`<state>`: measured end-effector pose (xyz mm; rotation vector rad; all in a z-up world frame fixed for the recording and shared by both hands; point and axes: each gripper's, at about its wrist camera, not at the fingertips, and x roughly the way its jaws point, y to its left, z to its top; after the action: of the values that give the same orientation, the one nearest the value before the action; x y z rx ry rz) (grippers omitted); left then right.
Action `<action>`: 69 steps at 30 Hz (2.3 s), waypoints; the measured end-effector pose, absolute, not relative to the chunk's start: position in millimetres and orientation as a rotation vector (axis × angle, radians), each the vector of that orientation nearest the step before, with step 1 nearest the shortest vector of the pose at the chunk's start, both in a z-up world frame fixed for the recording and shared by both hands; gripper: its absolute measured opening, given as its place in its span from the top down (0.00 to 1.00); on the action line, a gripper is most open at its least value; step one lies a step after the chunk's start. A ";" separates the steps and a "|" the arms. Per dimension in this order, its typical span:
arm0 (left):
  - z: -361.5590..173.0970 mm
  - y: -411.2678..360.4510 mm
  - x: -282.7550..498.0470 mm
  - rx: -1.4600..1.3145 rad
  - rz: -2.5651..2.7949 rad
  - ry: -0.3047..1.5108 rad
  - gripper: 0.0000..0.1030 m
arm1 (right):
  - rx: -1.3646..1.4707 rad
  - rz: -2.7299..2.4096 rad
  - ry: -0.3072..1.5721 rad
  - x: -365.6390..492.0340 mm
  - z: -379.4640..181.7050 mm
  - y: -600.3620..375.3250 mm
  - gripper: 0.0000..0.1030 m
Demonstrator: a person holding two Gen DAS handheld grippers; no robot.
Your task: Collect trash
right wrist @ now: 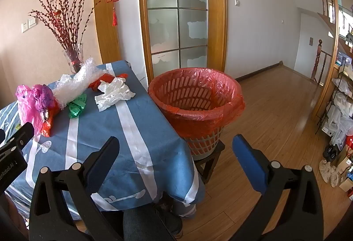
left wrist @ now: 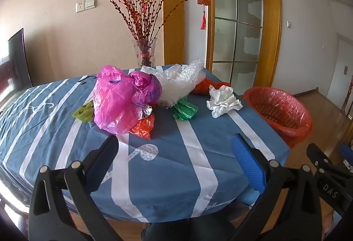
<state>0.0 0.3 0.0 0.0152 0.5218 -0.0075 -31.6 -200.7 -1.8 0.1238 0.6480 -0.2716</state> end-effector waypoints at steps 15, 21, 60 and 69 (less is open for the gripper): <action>0.4 0.7 -0.5 0.014 -0.006 0.526 0.04 | 0.121 -0.272 0.647 -31.9 -1.5 -200.2 0.02; 0.0 0.2 0.1 0.015 -0.008 0.529 0.04 | 0.121 -0.272 0.647 -32.2 -0.8 -200.0 0.02; -7.2 -6.7 -2.3 0.012 -0.010 0.541 0.04 | 0.122 -0.272 0.648 -30.3 -2.0 -200.9 0.02; -7.7 -5.0 0.1 0.011 -0.012 0.548 0.04 | 0.121 -0.272 0.648 -30.1 -1.9 -200.4 0.02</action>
<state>0.1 -5.0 -7.7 0.0107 0.5475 -0.0123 -30.1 -200.4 -1.9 0.1213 0.6484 -0.2719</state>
